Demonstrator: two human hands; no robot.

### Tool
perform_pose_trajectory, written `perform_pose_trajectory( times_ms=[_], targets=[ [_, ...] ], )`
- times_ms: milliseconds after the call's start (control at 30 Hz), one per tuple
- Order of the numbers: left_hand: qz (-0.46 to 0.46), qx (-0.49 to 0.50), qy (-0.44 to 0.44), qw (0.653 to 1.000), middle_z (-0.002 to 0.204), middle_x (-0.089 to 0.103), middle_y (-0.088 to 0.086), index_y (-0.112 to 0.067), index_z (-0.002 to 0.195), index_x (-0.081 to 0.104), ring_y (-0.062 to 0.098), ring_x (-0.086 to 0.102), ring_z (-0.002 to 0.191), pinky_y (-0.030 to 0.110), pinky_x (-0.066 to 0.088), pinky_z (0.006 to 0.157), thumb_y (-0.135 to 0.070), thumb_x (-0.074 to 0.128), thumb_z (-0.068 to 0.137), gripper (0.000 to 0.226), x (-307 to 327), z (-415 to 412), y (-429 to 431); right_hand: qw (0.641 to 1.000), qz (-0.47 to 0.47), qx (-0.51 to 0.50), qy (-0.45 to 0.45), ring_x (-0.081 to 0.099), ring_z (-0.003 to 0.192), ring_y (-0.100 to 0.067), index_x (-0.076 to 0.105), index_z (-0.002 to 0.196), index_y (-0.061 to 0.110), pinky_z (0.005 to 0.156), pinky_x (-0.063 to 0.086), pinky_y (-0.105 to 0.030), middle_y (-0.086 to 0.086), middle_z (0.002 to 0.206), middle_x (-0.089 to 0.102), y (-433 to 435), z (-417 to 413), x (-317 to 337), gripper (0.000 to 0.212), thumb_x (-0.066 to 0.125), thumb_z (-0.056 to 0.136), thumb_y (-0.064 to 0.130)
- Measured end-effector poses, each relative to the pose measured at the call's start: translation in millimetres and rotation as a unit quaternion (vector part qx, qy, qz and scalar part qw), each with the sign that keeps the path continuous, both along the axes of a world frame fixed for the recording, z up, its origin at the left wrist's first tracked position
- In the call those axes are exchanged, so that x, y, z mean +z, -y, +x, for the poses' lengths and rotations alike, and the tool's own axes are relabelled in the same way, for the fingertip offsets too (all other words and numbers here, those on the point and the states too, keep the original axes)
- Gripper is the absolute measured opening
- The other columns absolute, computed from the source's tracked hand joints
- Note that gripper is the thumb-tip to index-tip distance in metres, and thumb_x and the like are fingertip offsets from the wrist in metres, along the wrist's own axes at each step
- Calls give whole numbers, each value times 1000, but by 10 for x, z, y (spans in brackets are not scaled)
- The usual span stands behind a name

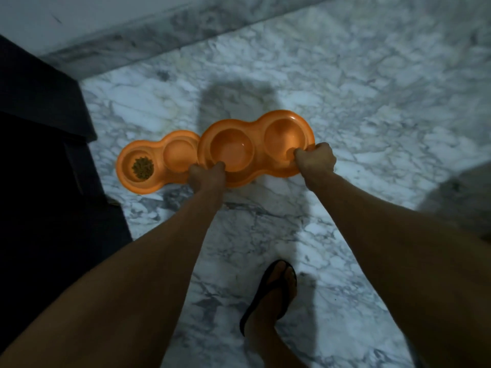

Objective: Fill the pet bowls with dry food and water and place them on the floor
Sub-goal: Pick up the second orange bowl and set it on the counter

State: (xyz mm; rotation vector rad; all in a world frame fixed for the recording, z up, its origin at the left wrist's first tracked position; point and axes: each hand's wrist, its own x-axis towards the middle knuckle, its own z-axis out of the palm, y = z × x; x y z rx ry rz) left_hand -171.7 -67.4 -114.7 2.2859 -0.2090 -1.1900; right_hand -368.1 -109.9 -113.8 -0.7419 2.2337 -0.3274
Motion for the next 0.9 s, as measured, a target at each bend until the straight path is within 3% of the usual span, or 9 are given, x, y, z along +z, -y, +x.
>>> perform_pose_trajectory(
  times_ms=[133, 233, 333, 433, 500, 600, 700, 833, 900],
  targets=[
    [-29, 13, 18, 999, 109, 67, 18, -5, 113, 59, 35, 65, 99, 52, 56, 86, -21, 71, 73, 45, 1160, 131, 24, 1000, -19, 4, 12, 61, 100, -31, 54, 110, 8, 83, 53, -41, -12, 111, 61, 17, 172, 1166, 41, 65, 78, 31],
    [-36, 24, 38, 998, 110, 67, 20, -5, 114, 60, 34, 65, 100, 46, 55, 84, -28, 69, 69, 51, 2147, 236, -29, 999, -30, -1, 29, 62, 96, -32, 54, 108, 9, 81, 54, -42, -13, 109, 62, -47, 293, 2137, 41, 65, 76, 32],
    [-54, 20, 51, 997, 119, 63, 17, -2, 126, 57, 30, 59, 100, 35, 44, 76, -23, 68, 81, 50, 3158, 328, -120, 998, -50, -4, 47, 59, 88, -29, 54, 105, 8, 73, 49, -37, -12, 106, 62, -122, 411, 3109, 37, 65, 76, 29],
    [-84, 37, 40, 995, 131, 57, 16, -5, 138, 47, 35, 56, 117, 41, 47, 93, -27, 68, 84, 62, 4029, 445, -248, 996, -74, 1, 59, 61, 91, -30, 52, 107, 11, 77, 53, -42, -12, 108, 61, -207, 553, 4021, 42, 65, 73, 32],
    [-104, 52, 42, 992, 130, 57, 16, -8, 137, 49, 37, 58, 115, 48, 50, 96, -34, 70, 76, 70, 4536, 556, -348, 994, -86, 2, 59, 61, 95, -31, 52, 113, 11, 84, 54, -47, -12, 111, 61, -290, 672, 4569, 48, 66, 73, 34],
    [-134, 62, 35, 988, 117, 59, 10, -8, 125, 55, 29, 58, 99, 45, 53, 87, -31, 67, 77, 55, 5167, 770, -555, 992, -115, 3, 59, 59, 101, -34, 51, 120, 10, 88, 53, -48, -13, 118, 58, -455, 894, 5279, 52, 68, 77, 33],
    [-172, 60, 35, 983, 112, 63, 16, -6, 110, 62, 29, 59, 91, 38, 48, 76, -27, 66, 77, 39, 5689, 1057, -801, 987, -148, -6, 68, 58, 104, -34, 51, 122, 10, 83, 49, -42, -13, 122, 57, -672, 1197, 5879, 54, 70, 77, 31],
    [-208, 79, 54, 974, 119, 61, 19, -6, 115, 64, 36, 62, 105, 44, 52, 92, -38, 70, 71, 54, 6206, 1589, -1126, 978, -192, -4, 79, 59, 107, -36, 54, 119, 11, 91, 51, -47, -13, 122, 59, -1050, 1723, 6499, 56, 70, 71, 36],
    [-224, 98, 51, 968, 122, 61, 16, -8, 115, 63, 33, 63, 102, 40, 52, 92, -35, 73, 75, 49, 6457, 1922, -1326, 974, -213, -1, 80, 58, 107, -37, 53, 117, 10, 91, 51, -49, -14, 122, 58, -1294, 2028, 6754, 55, 69, 73, 37]
  ],
)
